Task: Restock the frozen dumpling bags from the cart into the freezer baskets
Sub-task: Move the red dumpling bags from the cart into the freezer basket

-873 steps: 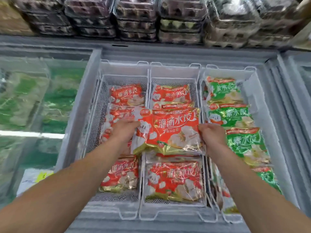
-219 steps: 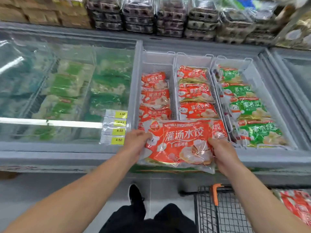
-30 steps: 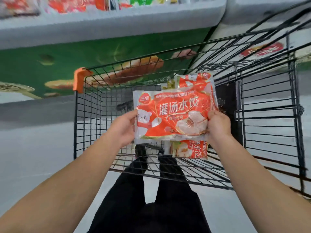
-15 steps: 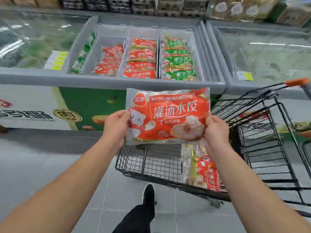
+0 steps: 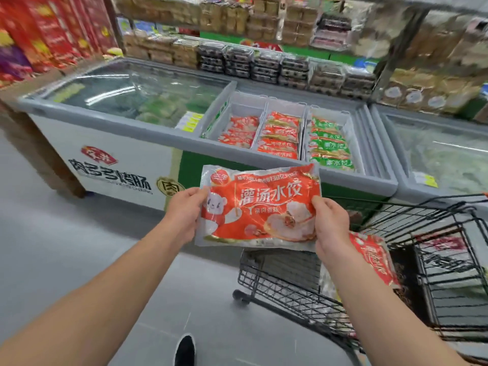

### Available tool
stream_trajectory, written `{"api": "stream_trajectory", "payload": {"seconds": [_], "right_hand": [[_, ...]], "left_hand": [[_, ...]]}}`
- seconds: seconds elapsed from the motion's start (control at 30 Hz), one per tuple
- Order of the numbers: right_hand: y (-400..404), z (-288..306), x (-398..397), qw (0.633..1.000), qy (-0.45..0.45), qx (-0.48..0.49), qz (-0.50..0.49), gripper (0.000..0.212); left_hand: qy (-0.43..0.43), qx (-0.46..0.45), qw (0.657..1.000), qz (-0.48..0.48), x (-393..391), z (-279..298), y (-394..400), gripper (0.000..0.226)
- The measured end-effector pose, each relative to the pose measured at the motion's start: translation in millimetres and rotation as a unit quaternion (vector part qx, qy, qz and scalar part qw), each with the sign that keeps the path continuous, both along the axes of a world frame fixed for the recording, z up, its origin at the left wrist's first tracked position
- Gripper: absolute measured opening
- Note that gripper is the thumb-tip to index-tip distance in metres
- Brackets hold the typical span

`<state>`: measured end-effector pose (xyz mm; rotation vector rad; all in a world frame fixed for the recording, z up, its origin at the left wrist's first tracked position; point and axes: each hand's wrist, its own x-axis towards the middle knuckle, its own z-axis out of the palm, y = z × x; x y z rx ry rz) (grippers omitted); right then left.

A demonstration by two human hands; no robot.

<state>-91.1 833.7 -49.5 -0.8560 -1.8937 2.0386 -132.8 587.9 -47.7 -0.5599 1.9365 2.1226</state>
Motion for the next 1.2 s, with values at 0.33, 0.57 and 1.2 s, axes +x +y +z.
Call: {"api": "stream_trajectory", "payload": {"seconds": [0.33,0.57,1.2], "right_hand": [[-141.1,0.1,-70.7,0.994,0.022,-0.066,-0.087,0.024],[-202.5,-5.8,-123.6,0.991,0.027,-0.075,-0.106,0.023],[-139.5,-67.2,-366.0,0.984,-0.032,-0.120,-0.130,0.018]], "left_hand": [[-0.005,0.002,0.999,0.048,-68.5,-19.2,-145.3,0.014],[0.022,-0.061,0.998,0.020,-145.6,-30.8,-205.9,0.021],[0.024,-0.148,0.988,-0.040,-406.2,-63.4,-145.1,0.027]]}}
